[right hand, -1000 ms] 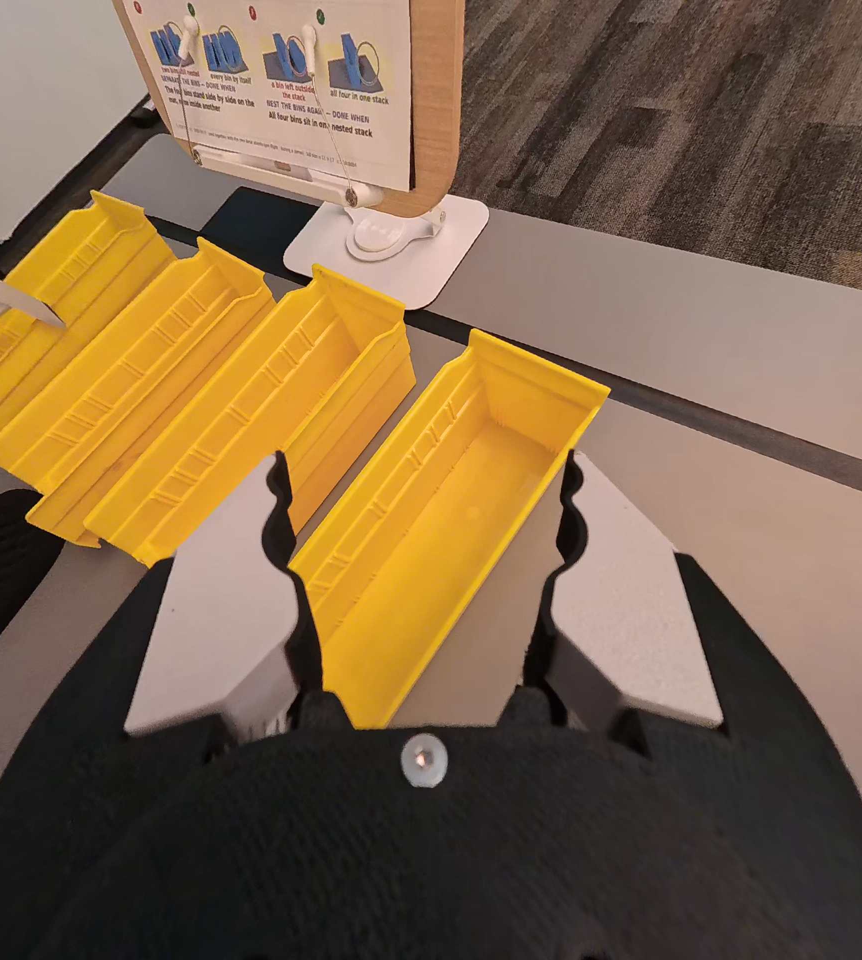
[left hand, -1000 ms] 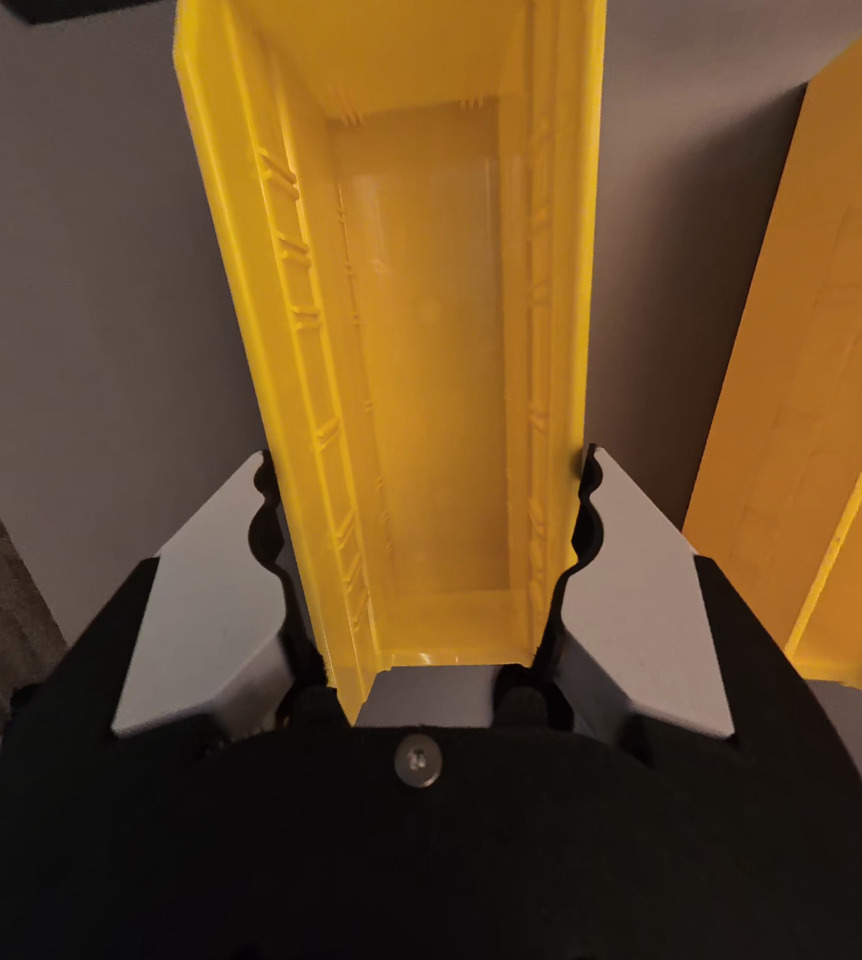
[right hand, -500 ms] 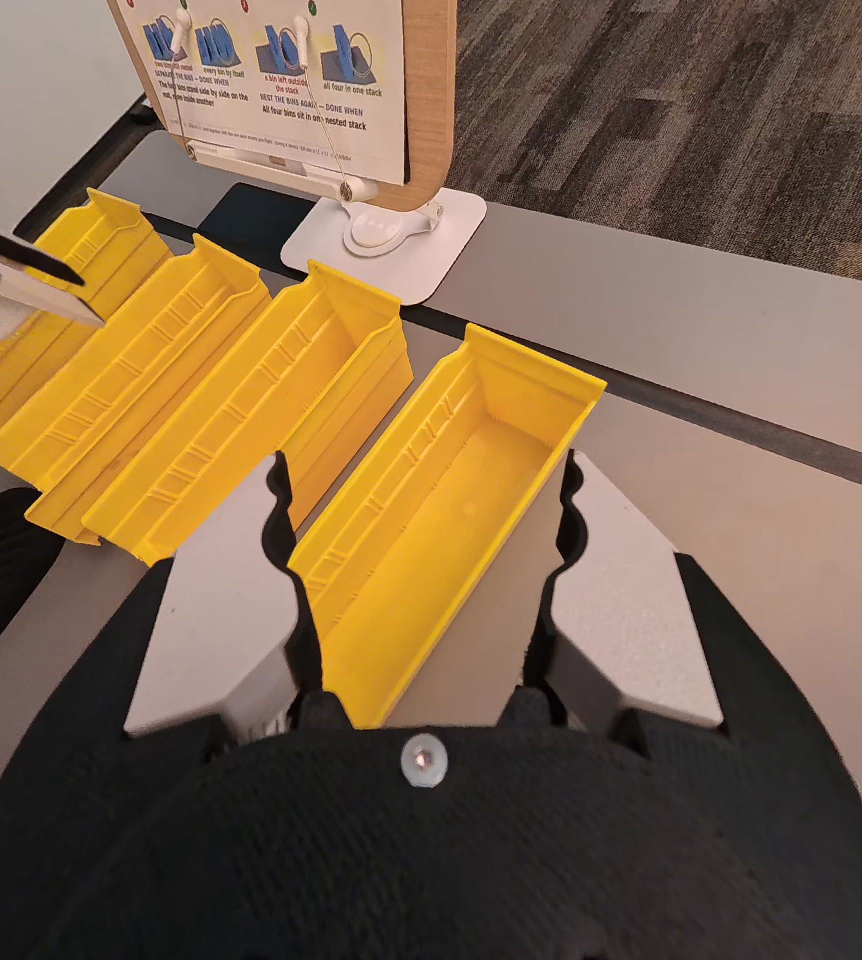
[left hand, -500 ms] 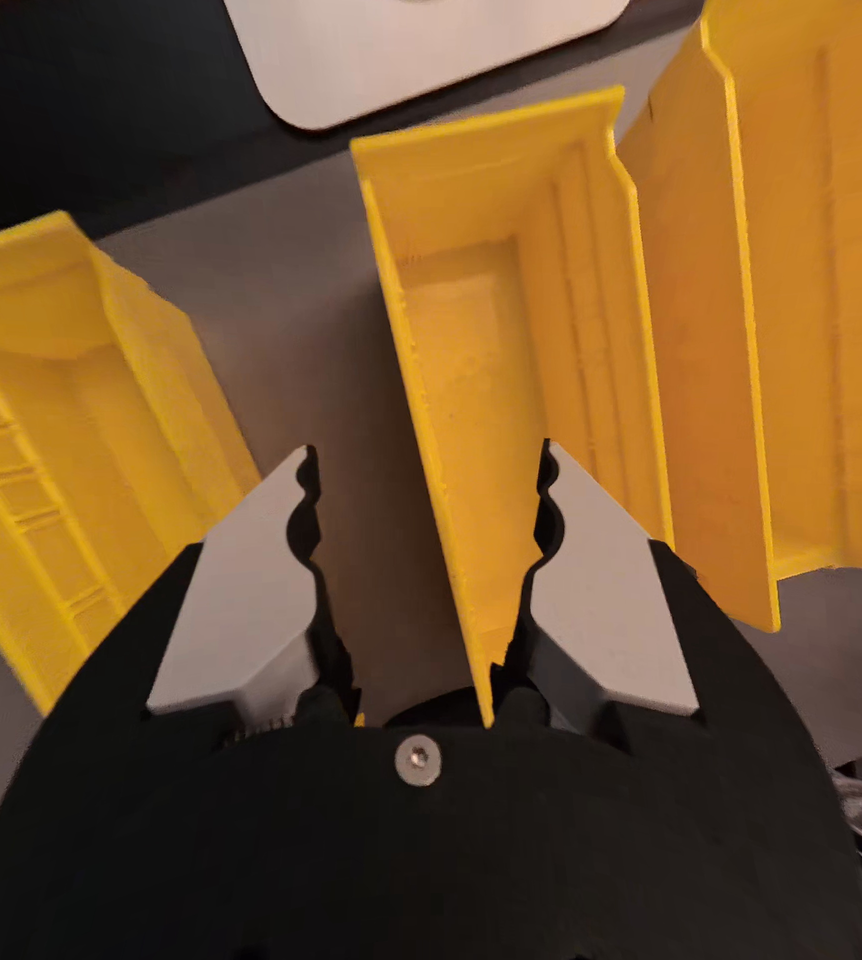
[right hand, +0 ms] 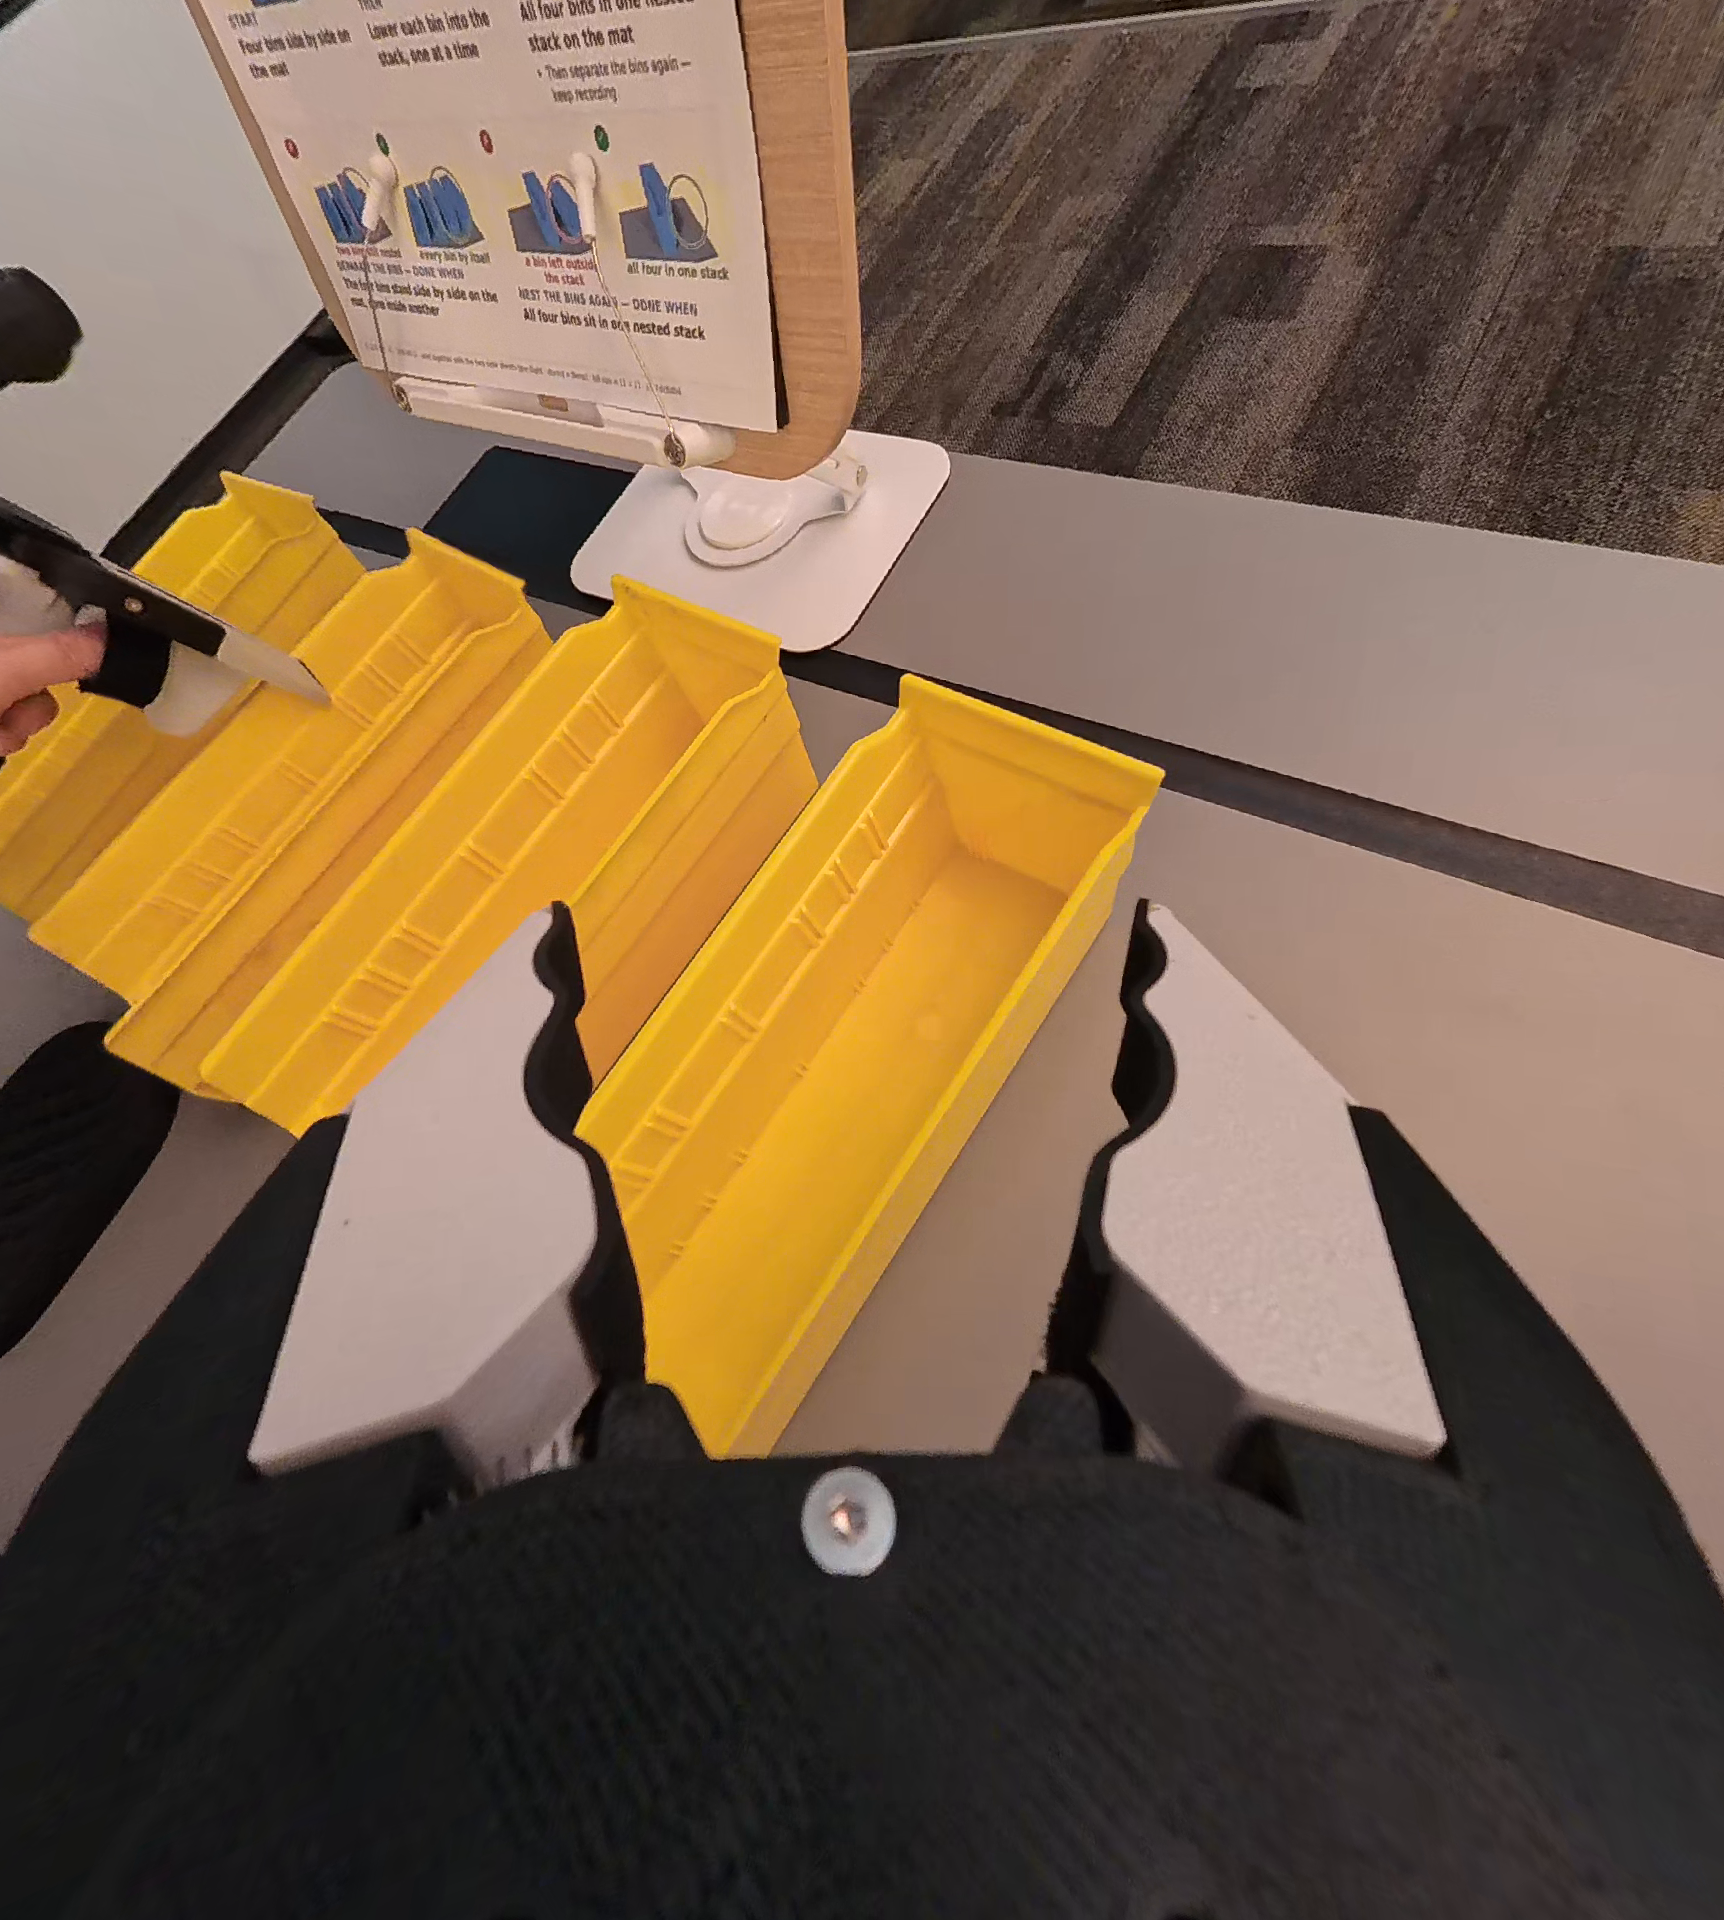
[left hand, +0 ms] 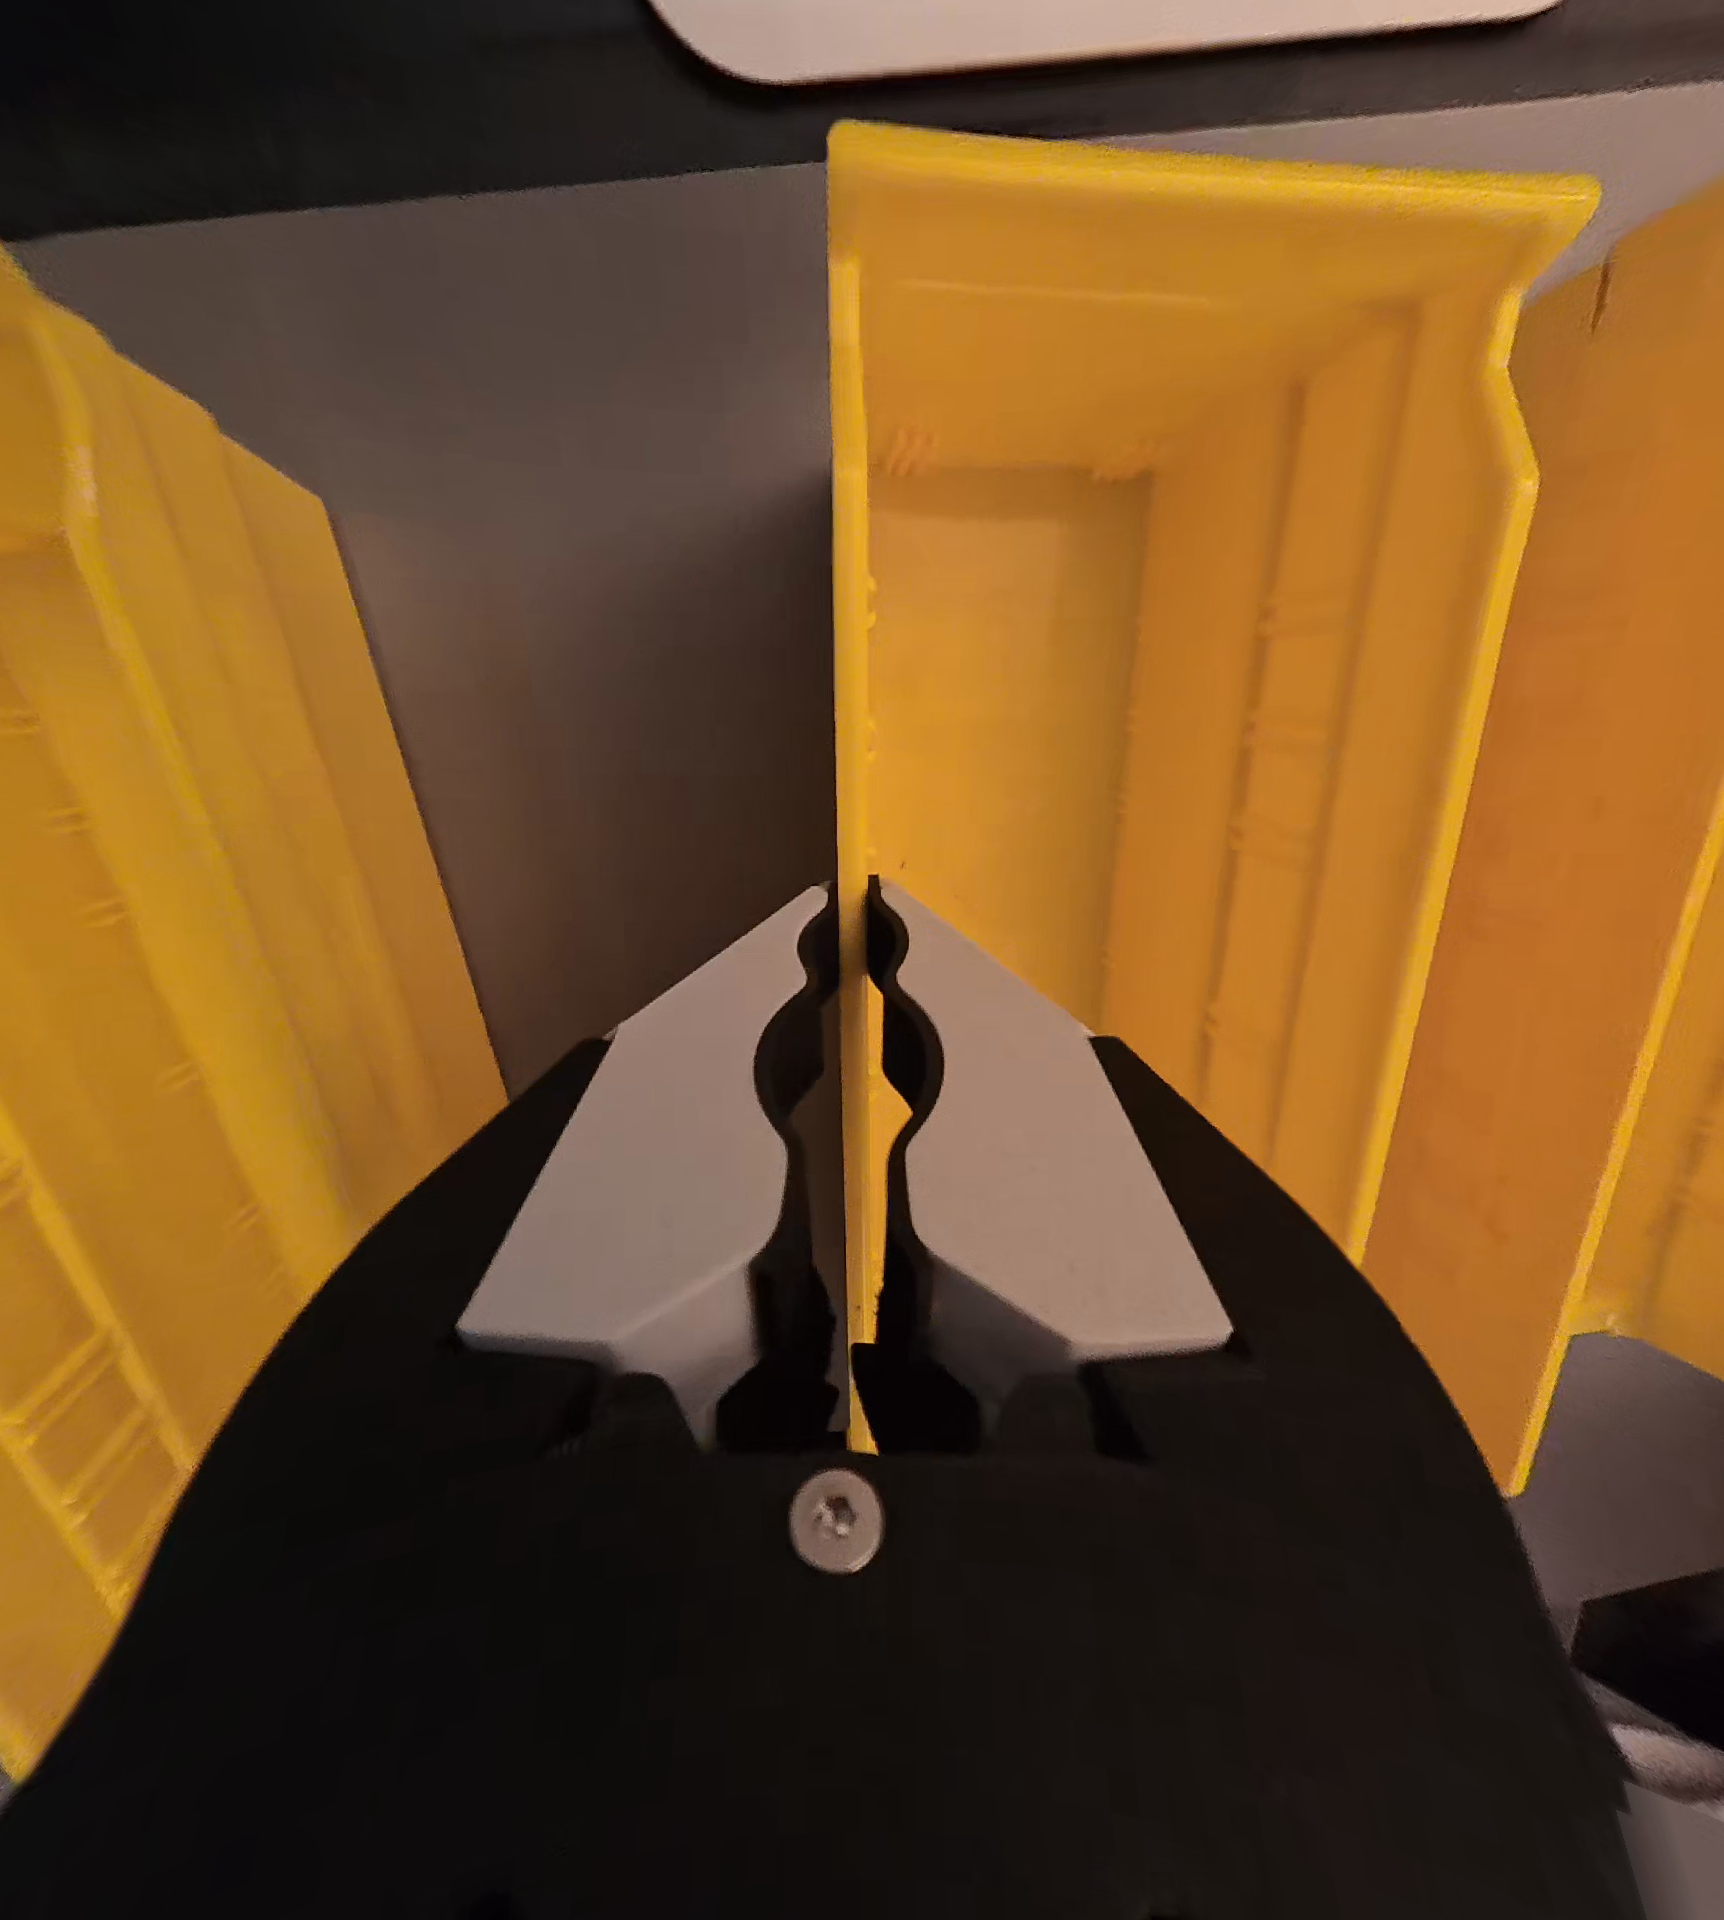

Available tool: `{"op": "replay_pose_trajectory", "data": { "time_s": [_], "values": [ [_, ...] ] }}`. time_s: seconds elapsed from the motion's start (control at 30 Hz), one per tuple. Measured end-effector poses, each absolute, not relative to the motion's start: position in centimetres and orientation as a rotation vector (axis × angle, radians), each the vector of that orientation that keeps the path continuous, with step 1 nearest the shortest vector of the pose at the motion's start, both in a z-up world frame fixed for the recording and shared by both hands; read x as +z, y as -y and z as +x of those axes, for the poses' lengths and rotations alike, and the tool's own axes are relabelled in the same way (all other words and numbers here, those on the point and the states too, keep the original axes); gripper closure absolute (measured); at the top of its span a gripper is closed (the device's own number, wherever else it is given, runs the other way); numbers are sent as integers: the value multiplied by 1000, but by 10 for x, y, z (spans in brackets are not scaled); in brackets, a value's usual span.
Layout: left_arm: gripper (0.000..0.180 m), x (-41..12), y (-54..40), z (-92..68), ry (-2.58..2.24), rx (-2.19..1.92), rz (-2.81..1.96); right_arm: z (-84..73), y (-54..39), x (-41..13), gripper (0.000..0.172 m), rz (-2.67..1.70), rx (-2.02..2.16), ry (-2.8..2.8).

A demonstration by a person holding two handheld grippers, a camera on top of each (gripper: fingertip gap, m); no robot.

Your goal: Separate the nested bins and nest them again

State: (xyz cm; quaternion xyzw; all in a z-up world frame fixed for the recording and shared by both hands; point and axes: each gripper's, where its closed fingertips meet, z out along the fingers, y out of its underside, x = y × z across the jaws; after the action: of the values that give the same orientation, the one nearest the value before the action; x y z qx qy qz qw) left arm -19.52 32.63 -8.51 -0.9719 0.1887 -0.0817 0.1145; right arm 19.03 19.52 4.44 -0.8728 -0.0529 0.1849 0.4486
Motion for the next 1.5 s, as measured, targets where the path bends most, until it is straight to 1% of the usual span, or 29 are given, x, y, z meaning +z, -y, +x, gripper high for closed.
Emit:
{"op": "replay_pose_trajectory", "data": {
  "time_s": [0.23, 0.27, 0.3, 0.33, 0.37, 0.4, 0.43, 0.47, 0.53, 0.57, 0.6, 0.7, 0.8, 0.93, 0.97, 1.03, 1.23, 1.33, 1.43, 1.5],
  "values": [
    [178, -84, -337, -214, -442, -246, -2845, 187, -196, 41, 67, -2174, 454, 142],
    [164, -83, -336, -213, -423, -277, -2849, 187, -196, 40, 67, -2178, 451, 145],
    [137, -80, -335, -209, -397, -331, -2850, 186, -196, 40, 67, -2181, 449, 148],
    [116, -76, -332, -202, -377, -412, -2848, 185, -197, 39, 67, -2182, 447, 150],
    [99, -71, -326, -192, -374, -501, -2844, 185, -197, 39, 67, -2183, 447, 152],
    [79, -66, -320, -182, -383, -573, -2845, 184, -197, 39, 67, -2184, 448, 152],
    [50, -65, -312, -175, -397, -604, -2860, 184, -198, 38, 67, -2185, 450, 154],
    [33, -68, -303, -172, -428, -583, -2894, 183, -198, 38, 67, -2188, 452, 155],
    [29, -77, -284, -167, -526, -513, -2940, 183, -198, 36, 67, -2195, 452, 156],
    [30, -81, -275, -164, -551, -499, -2955, 183, -198, 35, 67, -2200, 451, 157],
    [25, -85, -271, -163, -567, -463, -2962, 182, -199, 34, 67, -2203, 452, 158],
    [25, -91, -261, -170, -614, -302, -2983, 181, -199, 32, 67, -2212, 454, 163],
    [27, -94, -247, -184, -672, -130, -2999, 179, -198, 31, 67, -2216, 462, 170],
    [40, -104, -233, -194, -711, -36, -2982, 177, -200, 30, 67, -2216, 481, 173],
    [38, -108, -229, -196, -702, -29, -3004, 177, -201, 29, 67, -2221, 484, 174],
    [29, -114, -226, -200, -667, -20, -3044, 176, -201, 25, 67, -2234, 487, 181],
    [26, -117, -225, -199, -632, -43, -3062, 176, -200, 23, 67, -2242, 504, 183],
    [22, -125, -213, -193, -526, -215, -3162, 178, -199, 25, 67, -2233, 513, 174],
    [32, -123, -211, -192, -524, -244, -3183, 178, -199, 24, 67, -2235, 520, 172],
    [31, -123, -209, -192, -531, -217, -3192, 178, -200, 23, 67, -2241, 522, 172]
  ]
}}
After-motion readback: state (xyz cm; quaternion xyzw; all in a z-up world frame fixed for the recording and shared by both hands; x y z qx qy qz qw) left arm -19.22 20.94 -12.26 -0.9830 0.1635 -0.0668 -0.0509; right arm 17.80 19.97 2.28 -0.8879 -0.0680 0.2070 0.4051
